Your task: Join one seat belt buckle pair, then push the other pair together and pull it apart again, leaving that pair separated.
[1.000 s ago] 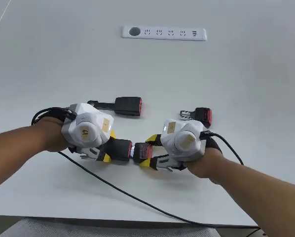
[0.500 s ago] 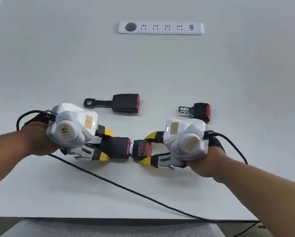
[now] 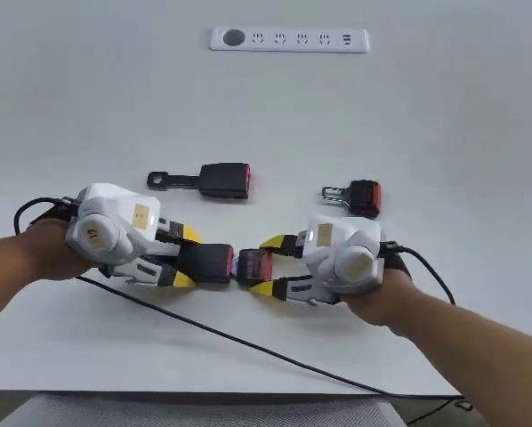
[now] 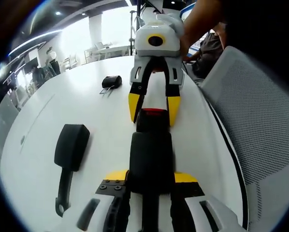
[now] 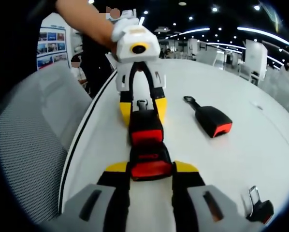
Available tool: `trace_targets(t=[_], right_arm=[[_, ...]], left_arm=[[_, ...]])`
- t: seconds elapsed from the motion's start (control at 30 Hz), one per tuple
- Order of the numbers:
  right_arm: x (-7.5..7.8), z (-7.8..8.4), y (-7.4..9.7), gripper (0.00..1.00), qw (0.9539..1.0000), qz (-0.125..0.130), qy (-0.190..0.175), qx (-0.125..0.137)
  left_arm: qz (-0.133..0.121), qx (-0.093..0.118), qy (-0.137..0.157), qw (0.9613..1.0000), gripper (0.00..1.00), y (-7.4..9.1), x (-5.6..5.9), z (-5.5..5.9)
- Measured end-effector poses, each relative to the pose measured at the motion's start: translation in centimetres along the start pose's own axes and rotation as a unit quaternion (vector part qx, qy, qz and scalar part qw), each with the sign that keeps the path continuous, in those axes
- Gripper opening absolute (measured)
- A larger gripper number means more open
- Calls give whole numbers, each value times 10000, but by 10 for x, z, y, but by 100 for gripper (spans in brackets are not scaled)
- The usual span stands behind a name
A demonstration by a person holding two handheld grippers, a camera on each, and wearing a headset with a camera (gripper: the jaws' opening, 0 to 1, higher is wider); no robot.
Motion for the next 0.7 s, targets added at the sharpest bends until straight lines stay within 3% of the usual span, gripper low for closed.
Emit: trace_targets(t=[0.7], right_arm=[[-1, 1, -1, 31, 9999, 36, -65, 149]], left_arm=[[-2, 140, 101, 9999, 32, -1, -1, 3]])
Point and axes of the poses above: the centre of the closed fingertips' face, and the gripper's own axes: y roughly backward along the fingers, x roughly to its right, z roughly out of its underside, the point moved 10 cm from there along y, roughly backward along the fingers, and after that the axes turned 3 degrees about x, right-handed, at the moved point
